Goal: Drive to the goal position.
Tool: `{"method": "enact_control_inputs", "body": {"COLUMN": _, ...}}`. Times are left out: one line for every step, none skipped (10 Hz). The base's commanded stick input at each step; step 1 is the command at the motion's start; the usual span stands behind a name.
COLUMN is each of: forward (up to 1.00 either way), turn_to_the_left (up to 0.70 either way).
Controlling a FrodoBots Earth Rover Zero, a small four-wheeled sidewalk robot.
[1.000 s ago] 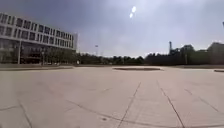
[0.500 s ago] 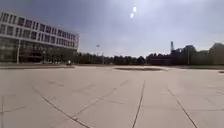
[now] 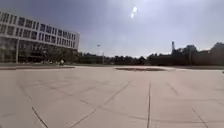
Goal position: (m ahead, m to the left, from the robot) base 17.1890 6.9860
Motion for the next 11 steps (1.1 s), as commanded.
{"method": "enact_control_inputs", "body": {"forward": 0.70, "turn_to_the_left": -0.01}}
{"method": "enact_control_inputs", "body": {"forward": 0.70, "turn_to_the_left": -0.01}}
{"method": "enact_control_inputs", "body": {"forward": 0.70, "turn_to_the_left": -0.01}}
{"method": "enact_control_inputs", "body": {"forward": 0.70, "turn_to_the_left": -0.01}}
{"method": "enact_control_inputs", "body": {"forward": 0.70, "turn_to_the_left": -0.01}}
{"method": "enact_control_inputs", "body": {"forward": 0.70, "turn_to_the_left": -0.01}}
{"method": "enact_control_inputs", "body": {"forward": 0.70, "turn_to_the_left": -0.01}}
{"method": "enact_control_inputs", "body": {"forward": 0.70, "turn_to_the_left": -0.01}}
{"method": "enact_control_inputs", "body": {"forward": 0.70, "turn_to_the_left": -0.01}}
{"method": "enact_control_inputs", "body": {"forward": 0.70, "turn_to_the_left": -0.01}}
{"method": "enact_control_inputs", "body": {"forward": 0.70, "turn_to_the_left": -0.01}}
